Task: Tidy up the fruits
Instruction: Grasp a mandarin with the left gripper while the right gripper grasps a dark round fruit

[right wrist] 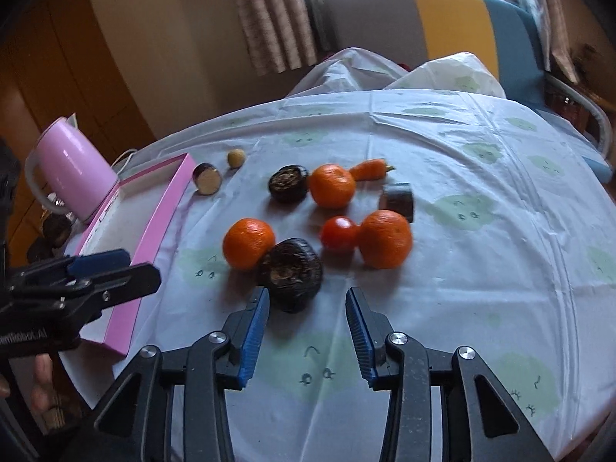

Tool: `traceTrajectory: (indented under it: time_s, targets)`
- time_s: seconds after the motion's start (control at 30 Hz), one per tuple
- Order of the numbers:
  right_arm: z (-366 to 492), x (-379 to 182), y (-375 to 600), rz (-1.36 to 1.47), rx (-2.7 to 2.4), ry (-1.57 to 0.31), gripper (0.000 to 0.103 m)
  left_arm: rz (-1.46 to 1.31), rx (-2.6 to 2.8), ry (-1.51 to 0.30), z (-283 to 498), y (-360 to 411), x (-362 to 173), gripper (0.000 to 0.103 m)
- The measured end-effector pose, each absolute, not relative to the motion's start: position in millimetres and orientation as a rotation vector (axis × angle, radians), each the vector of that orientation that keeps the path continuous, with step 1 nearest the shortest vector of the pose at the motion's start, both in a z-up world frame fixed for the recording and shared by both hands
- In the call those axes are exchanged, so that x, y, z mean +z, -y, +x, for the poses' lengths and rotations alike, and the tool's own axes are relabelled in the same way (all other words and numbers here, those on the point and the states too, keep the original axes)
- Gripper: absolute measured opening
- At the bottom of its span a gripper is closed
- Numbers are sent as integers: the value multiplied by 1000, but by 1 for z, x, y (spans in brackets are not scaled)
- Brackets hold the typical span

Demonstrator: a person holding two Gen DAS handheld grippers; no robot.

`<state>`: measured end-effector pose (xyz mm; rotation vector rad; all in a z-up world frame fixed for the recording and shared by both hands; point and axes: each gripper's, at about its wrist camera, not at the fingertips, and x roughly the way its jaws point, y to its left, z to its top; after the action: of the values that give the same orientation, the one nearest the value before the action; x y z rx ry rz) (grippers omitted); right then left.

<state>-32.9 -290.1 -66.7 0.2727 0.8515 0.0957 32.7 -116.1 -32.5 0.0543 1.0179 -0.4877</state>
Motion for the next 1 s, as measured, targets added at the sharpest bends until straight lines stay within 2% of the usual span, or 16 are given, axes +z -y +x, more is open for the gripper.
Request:
traceTrajectory:
  time_s: [0.07, 0.17, 0.2, 0.27, 0.5, 0.6, 1.0]
  targets:
    - [-27, -70, 278, 225, 96, -856, 58, 45, -488, -1022, 37, 117, -33, 72]
    - [-18, -75, 268, 185, 89, -857, 59, 56, -492, -1035, 44, 121, -35, 72]
    - [-15, -78, 267, 174, 78, -863, 58, 58, -496, -1040, 46, 123, -36, 72]
    - [-13, -82, 270, 180, 66, -874, 44, 50, -508, -1051, 50, 125, -38, 71]
    - [-21, -82, 284, 219, 87, -876, 44, 8, -574, -1089, 64, 144, -49, 70]
    - [-25, -83, 285, 198, 88, -871, 44, -4, -590, -1116, 69, 154, -55, 64]
    - [-31, -83, 292, 153, 39, -864, 44, -19, -669, -1150, 73, 183, -67, 62]
